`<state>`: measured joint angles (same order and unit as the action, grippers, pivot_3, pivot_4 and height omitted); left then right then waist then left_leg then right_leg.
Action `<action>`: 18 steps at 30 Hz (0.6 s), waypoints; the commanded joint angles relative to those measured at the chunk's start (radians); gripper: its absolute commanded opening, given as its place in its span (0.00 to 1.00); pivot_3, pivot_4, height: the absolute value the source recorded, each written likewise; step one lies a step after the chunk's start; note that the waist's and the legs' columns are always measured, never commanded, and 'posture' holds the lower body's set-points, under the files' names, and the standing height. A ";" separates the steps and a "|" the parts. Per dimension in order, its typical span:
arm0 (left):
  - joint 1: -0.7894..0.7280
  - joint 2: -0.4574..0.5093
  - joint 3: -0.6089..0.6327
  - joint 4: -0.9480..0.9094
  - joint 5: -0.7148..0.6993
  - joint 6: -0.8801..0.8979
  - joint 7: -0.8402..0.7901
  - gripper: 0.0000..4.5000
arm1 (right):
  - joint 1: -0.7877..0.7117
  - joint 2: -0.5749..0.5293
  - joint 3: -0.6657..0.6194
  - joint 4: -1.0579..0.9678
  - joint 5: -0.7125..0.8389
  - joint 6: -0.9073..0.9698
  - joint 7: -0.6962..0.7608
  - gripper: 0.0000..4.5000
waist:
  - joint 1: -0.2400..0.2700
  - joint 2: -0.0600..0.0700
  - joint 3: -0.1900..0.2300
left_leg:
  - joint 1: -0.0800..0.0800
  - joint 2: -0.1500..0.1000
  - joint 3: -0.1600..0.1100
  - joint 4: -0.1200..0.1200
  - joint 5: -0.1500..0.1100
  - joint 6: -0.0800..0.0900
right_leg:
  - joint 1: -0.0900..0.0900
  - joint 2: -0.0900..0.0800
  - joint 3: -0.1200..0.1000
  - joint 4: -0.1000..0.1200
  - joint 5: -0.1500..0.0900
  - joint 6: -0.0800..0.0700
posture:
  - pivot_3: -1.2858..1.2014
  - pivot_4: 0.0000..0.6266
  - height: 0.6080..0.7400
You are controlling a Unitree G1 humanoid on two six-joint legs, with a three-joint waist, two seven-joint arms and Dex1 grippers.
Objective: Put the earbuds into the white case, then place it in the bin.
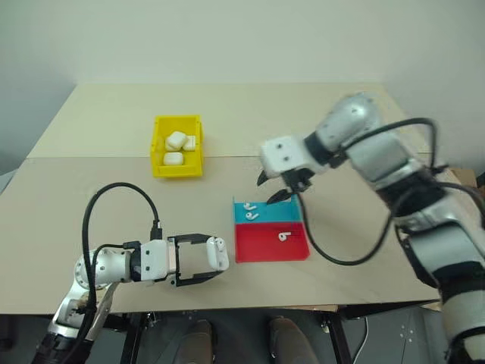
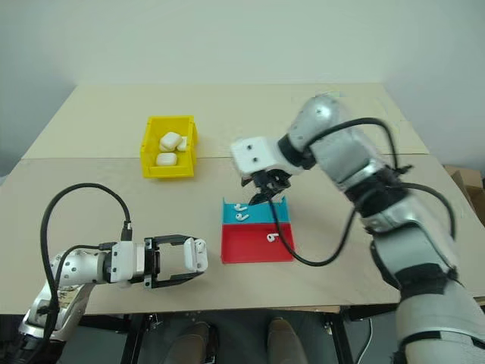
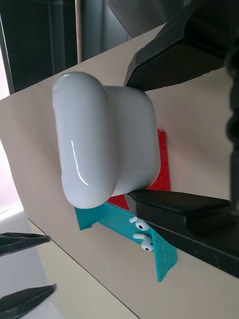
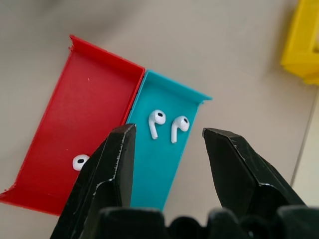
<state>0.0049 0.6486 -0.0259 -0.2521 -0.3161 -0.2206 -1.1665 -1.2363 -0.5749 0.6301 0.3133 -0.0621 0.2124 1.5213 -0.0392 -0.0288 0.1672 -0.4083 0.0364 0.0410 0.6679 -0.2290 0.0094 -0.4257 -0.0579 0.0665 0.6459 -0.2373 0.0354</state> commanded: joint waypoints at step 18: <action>0.067 -0.002 -0.029 -0.059 0.059 -0.049 0.105 0.61 | -0.157 0.342 0.073 0.622 -0.344 -0.347 -0.204 0.58 | -0.005 0.001 0.000 | 0.001 0.000 -0.001 -0.003 0.000 0.000 | -0.001 0.000 -0.001 0.001 0.000 -0.001 | 0.52 0.24 1.00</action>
<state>0.0604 0.6381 -0.0588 -0.2686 -0.2544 -0.2533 -1.0724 -1.3579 -0.2329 0.7316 0.9332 -0.3982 -0.1106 1.3209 -0.0443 -0.0281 0.1676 -0.4073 0.0365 0.0401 0.6650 -0.2290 0.0092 -0.4267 -0.0580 0.0658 0.6472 -0.2370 0.0348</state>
